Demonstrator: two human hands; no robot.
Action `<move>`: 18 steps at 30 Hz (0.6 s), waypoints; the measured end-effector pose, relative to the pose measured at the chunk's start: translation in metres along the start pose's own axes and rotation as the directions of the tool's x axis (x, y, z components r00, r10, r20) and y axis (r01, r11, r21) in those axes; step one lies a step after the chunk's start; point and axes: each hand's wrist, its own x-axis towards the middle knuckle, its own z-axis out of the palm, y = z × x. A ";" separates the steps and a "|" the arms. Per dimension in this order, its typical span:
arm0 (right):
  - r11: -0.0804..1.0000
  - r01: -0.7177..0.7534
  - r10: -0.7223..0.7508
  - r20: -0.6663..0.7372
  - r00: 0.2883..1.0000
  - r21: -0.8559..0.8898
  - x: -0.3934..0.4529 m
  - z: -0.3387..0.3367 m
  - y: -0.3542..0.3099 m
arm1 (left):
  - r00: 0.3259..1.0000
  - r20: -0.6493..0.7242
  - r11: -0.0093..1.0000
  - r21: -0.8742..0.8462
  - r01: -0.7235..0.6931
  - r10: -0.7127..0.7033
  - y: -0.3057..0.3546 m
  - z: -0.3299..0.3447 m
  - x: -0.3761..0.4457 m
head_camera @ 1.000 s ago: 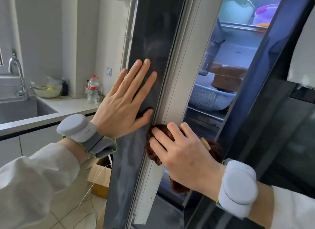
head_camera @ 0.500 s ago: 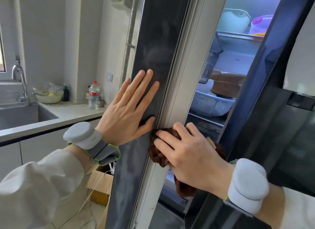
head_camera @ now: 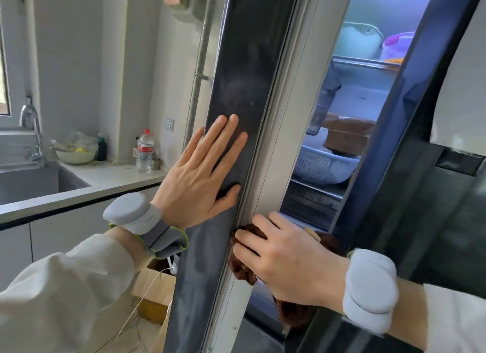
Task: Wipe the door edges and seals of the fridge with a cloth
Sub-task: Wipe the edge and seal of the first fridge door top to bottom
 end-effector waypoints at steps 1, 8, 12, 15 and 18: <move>0.999 -0.006 0.006 -0.011 1.000 -0.031 0.002 -0.008 0.008 | 1.000 0.001 1.000 0.000 0.001 -0.001 0.001 0.000 0.000; 0.975 0.077 -0.091 -0.061 0.994 -0.207 0.016 -0.024 0.031 | 1.000 -0.011 1.000 -0.001 0.009 -0.009 0.000 0.001 -0.001; 0.982 0.099 -0.110 -0.062 0.992 -0.164 0.014 -0.011 0.018 | 1.000 -0.010 1.000 -0.002 0.005 -0.005 0.001 0.001 -0.001; 0.989 0.098 -0.104 -0.054 0.993 -0.111 0.011 0.009 -0.006 | 1.000 -0.013 1.000 -0.004 0.007 -0.007 0.001 0.001 -0.001; 0.995 0.078 -0.080 -0.034 0.996 -0.069 0.006 0.019 -0.017 | 1.000 0.006 1.000 0.000 0.009 -0.009 0.002 -0.002 -0.001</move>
